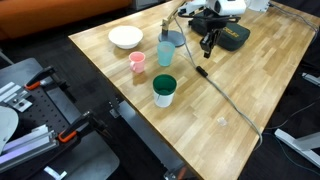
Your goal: Turn on the lamp
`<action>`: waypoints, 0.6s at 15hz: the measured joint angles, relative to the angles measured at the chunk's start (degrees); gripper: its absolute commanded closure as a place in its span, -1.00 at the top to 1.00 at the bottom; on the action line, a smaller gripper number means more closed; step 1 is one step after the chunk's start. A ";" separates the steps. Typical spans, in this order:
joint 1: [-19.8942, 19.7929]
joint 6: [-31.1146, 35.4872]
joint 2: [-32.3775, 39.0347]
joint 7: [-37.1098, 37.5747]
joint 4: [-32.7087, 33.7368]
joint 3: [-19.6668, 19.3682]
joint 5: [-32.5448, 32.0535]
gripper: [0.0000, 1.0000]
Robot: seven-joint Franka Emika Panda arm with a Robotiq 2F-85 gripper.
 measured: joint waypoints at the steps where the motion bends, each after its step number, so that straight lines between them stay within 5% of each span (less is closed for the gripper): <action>1: 0.15 2.00 -2.75 0.00 -3.34 -0.09 0.00 -1.00; 6: -0.87 10.72 -17.34 -2.94 -21.99 -0.89 1.71 -1.00; 8: -1.59 13.20 -23.64 -5.15 -30.05 -1.46 2.14 -0.46; 9: -1.89 13.92 -27.02 -6.09 -34.29 -1.95 2.17 -0.84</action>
